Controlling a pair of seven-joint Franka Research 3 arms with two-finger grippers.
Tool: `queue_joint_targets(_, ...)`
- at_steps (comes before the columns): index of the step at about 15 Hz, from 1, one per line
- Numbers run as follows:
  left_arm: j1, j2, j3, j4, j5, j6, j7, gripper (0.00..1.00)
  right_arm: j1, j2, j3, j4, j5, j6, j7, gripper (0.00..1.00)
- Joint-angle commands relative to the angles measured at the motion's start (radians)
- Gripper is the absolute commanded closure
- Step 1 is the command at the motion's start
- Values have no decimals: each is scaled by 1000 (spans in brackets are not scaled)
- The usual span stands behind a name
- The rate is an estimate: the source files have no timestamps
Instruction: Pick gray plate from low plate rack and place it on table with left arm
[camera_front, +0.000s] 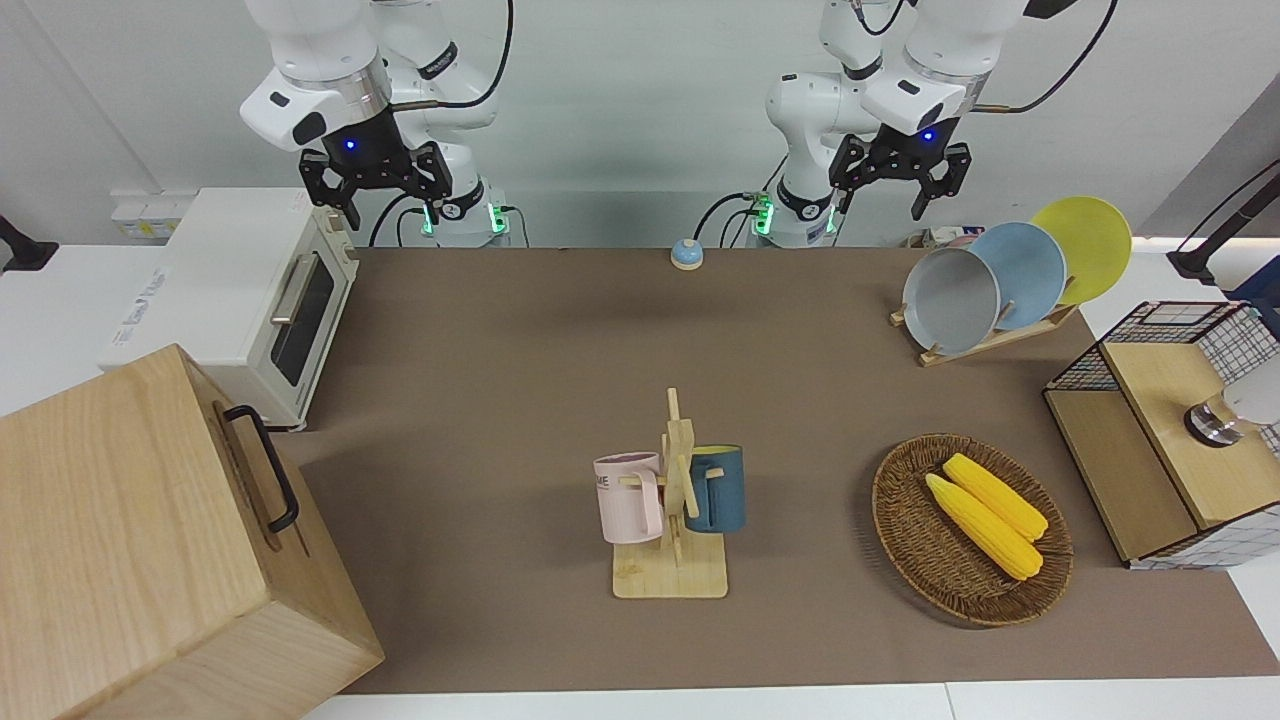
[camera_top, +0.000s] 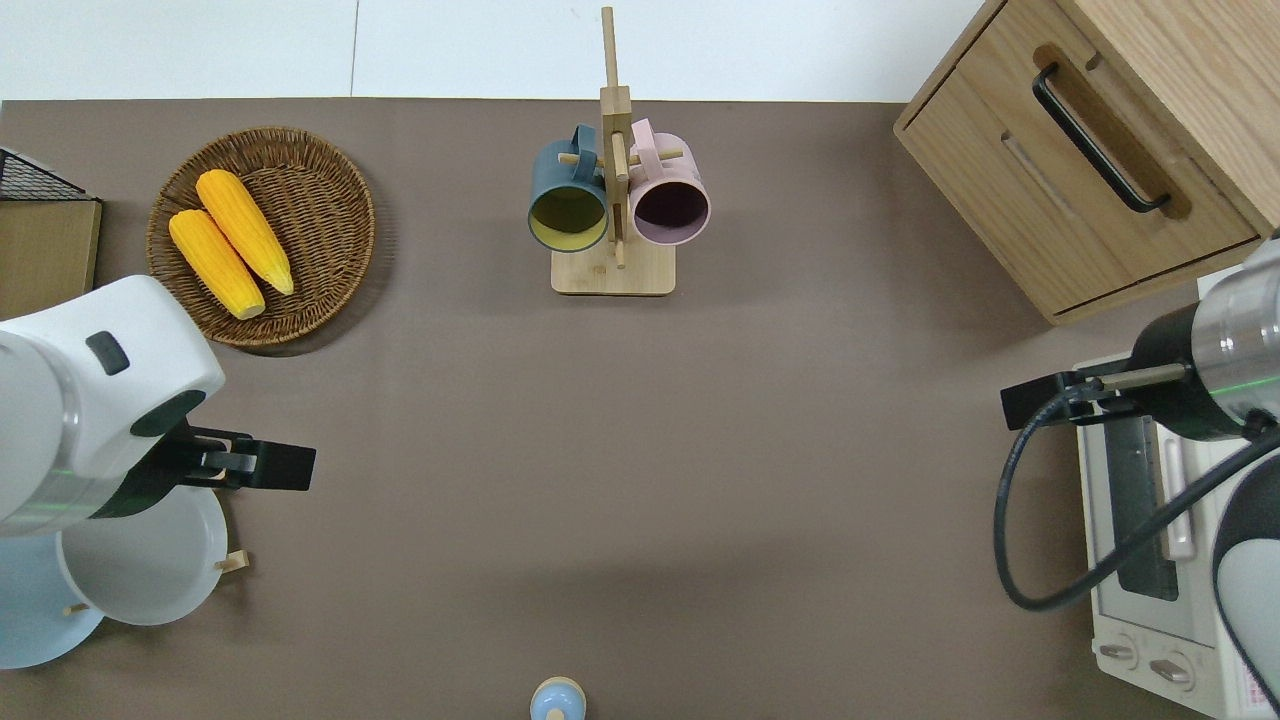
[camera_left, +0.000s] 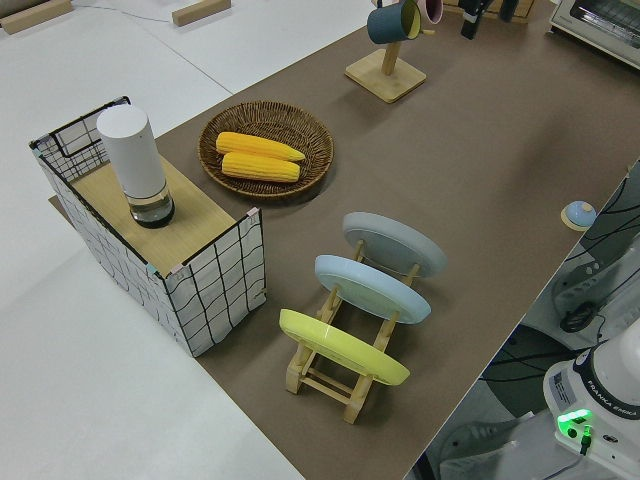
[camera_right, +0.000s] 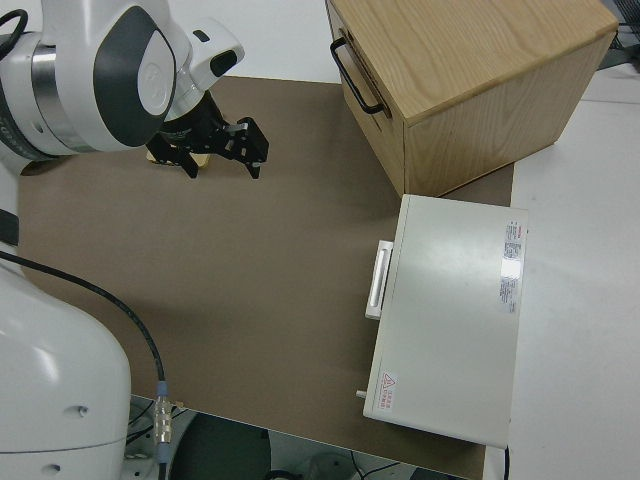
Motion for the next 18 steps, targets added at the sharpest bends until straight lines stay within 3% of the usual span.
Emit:
queue_joint_targets(1,-9,-1,5,-18,-14,7,11,0,-10,-2,6,6,10,-13,-1,13)
queue_joint_targets(12,2,-7,16,-44,-17,-19,12,0,-10,-2,6,6,10,-13,0,11)
queue_joint_targets(18,29,-13,102,-55,-7,-8,75,0,-10,-2,6,6,10,-13,0,13)
